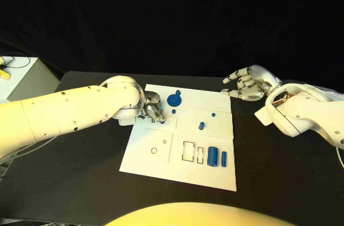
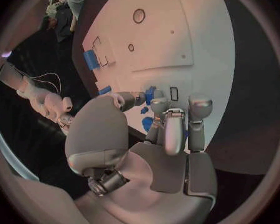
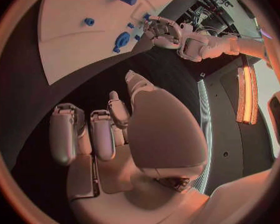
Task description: Assemble the parts on the task board
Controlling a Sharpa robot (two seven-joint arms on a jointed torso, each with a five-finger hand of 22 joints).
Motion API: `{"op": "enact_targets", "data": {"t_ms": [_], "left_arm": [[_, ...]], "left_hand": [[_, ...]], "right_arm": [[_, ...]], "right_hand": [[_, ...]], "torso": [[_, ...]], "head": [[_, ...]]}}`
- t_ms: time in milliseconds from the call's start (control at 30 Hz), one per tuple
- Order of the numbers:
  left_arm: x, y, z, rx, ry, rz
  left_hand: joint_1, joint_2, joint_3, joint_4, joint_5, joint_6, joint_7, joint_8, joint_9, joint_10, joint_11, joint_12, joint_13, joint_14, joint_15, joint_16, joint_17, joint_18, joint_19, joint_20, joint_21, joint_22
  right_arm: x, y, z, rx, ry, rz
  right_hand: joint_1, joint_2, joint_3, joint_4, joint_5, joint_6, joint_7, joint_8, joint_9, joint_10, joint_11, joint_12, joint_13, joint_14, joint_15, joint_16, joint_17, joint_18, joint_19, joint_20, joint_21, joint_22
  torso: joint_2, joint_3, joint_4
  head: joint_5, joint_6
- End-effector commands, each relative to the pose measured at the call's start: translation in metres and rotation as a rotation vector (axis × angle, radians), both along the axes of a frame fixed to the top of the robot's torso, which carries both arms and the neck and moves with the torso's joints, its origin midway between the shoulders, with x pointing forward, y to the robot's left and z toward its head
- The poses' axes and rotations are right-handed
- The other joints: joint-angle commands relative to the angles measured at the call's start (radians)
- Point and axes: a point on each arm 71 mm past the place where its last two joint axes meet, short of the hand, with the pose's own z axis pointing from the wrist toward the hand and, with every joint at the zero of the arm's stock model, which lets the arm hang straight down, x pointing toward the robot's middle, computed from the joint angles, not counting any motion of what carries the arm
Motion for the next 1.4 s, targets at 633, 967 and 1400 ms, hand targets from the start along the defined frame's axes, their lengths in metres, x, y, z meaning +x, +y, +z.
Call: {"op": "enact_targets", "data": {"t_ms": [633, 967, 1400], "left_arm": [[-0.0015, -0.0047, -0.0033, 0.021, 0.025, -0.027], [-0.0033, -0.0070, -0.0073, 0.030, 0.041, -0.038], [-0.0035, -0.0062, -0.0087, 0.038, 0.041, -0.041]], "left_hand": [[-0.004, 0.009, 0.206, -0.212, 0.007, 0.025, -0.014, 0.003, 0.043, 0.007, 0.000, 0.006, -0.001, 0.058, -0.005, 0.006, 0.107, -0.013, 0.007, -0.001, 0.007, 0.003], [-0.012, 0.008, 0.202, -0.212, 0.007, 0.028, -0.016, 0.003, 0.044, 0.016, -0.001, 0.012, 0.010, 0.061, -0.005, 0.009, 0.116, -0.015, 0.010, -0.002, 0.009, 0.008], [-0.023, 0.012, 0.199, -0.218, 0.016, 0.039, -0.022, 0.007, 0.049, 0.037, -0.007, 0.022, 0.028, 0.069, -0.009, 0.017, 0.139, -0.018, 0.023, -0.005, 0.018, 0.027]], "right_arm": [[-0.0004, 0.0013, -0.0015, -0.010, 0.010, 0.015], [-0.0003, 0.0015, -0.0019, -0.010, 0.011, 0.016], [-0.0004, 0.0014, -0.0024, -0.010, 0.012, 0.015]], "right_hand": [[-0.006, -0.002, -0.004, 0.003, 0.006, -0.004, 0.001, 0.003, -0.001, -0.007, 0.001, -0.004, -0.002, 0.056, 0.005, -0.007, 0.110, 0.018, 0.004, 0.004, -0.007, 0.142], [-0.006, -0.002, -0.004, 0.003, 0.006, -0.004, 0.001, 0.003, -0.001, -0.007, 0.001, -0.004, -0.002, 0.056, 0.005, -0.007, 0.110, 0.018, 0.004, 0.004, -0.007, 0.142], [-0.010, -0.001, -0.006, 0.004, 0.006, -0.005, 0.001, 0.003, -0.001, -0.008, 0.001, -0.004, -0.003, 0.056, 0.005, -0.008, 0.109, 0.019, 0.003, 0.004, -0.009, 0.141]], "torso": [[0.001, 0.0005, -0.0009], [0.000, 0.0010, -0.0007], [0.000, 0.0011, -0.0005]], "head": [[0.001, -0.008], [-0.001, -0.015], [-0.001, -0.016]]}}
